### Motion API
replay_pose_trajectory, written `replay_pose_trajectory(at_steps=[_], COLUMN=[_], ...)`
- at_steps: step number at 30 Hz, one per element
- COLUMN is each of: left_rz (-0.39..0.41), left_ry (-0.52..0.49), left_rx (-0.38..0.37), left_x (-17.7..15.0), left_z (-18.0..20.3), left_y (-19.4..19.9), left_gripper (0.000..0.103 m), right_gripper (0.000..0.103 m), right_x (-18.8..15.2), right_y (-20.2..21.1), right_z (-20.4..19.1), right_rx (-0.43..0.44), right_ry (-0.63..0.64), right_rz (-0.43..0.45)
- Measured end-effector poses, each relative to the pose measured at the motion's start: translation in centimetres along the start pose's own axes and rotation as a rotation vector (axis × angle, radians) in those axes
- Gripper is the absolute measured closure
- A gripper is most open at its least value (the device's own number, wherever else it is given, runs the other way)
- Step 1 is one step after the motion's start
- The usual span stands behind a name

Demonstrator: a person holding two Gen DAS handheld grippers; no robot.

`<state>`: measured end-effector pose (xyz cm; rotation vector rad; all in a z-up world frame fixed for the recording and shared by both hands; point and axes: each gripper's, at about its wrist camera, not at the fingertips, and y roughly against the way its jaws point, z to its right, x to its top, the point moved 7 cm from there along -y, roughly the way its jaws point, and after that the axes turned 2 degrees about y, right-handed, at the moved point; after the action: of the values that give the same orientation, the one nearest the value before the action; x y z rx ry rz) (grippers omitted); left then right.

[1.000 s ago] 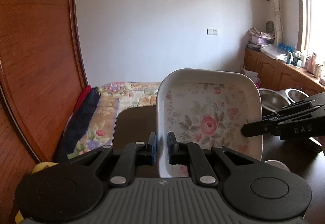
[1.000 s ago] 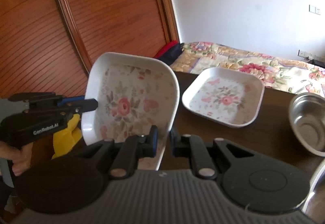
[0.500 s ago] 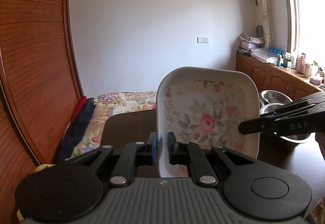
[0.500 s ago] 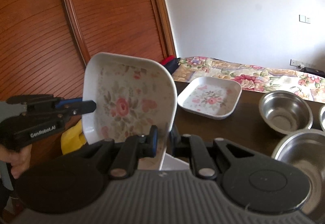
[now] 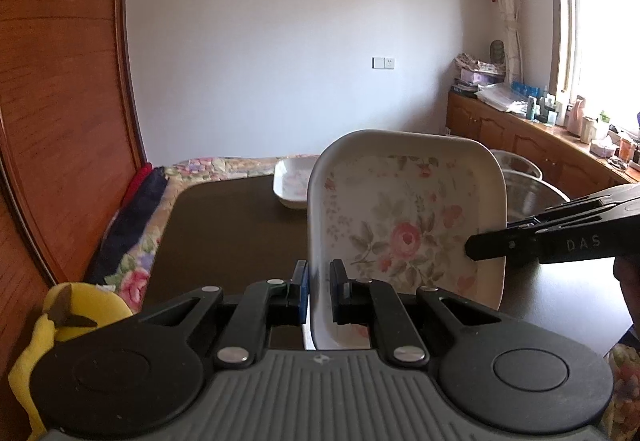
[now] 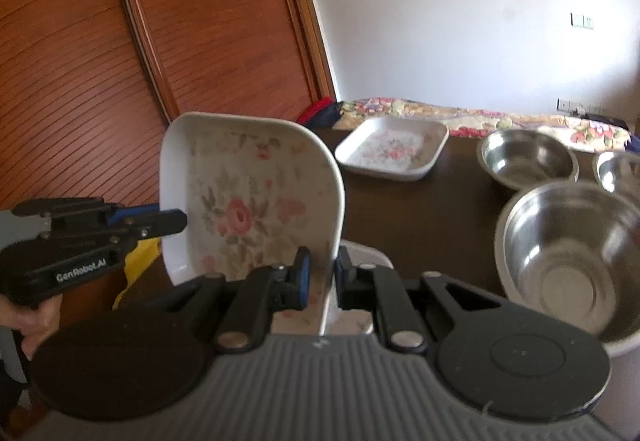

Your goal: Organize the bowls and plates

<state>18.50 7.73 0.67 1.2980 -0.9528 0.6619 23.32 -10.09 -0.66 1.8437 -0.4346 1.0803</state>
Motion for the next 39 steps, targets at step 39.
replay_pose_trajectory(at_steps=[39], left_rz=[-0.111], left_ry=[0.089], left_rx=[-0.005], left_x=[-2.9], left_z=[-1.0], left_y=[-5.6], left_gripper=[0.074], right_gripper=[0.088], right_x=[-3.3], right_y=[-3.0], right_z=[0.9], right_rx=[-0.079], right_ry=[-0.019], right_rz=[-0.045])
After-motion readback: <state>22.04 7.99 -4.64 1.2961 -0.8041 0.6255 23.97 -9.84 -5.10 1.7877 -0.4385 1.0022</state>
